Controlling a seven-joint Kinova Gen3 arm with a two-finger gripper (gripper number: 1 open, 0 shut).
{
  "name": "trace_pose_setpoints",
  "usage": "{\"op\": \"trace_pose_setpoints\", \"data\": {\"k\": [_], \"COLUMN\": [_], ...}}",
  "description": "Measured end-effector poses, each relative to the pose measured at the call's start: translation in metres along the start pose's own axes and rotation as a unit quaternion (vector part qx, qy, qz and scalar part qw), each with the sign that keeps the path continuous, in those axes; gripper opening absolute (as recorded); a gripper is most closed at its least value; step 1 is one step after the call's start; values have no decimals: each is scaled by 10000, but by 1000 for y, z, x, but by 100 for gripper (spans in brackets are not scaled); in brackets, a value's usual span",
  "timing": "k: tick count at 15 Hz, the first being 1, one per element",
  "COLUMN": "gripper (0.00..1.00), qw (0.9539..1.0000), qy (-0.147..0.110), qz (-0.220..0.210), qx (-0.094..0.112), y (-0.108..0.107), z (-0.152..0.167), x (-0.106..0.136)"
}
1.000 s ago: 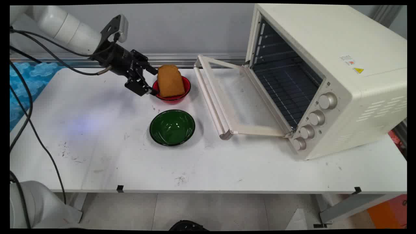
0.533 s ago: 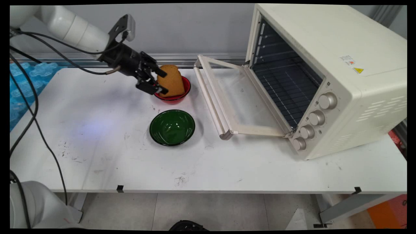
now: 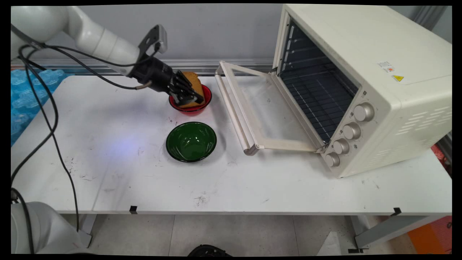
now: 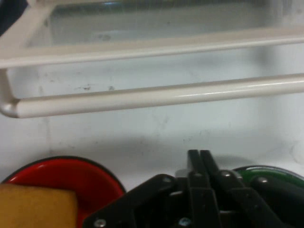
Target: Close the oven
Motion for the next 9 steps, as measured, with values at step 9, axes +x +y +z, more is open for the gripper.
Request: {"op": "trace_pose_setpoints", "data": {"k": [9], "gripper": [0], "qw": [9997], "qy": [143], "qz": [-125], "qx": [-184], "y": [6], "z": [51], "x": [-10]}}
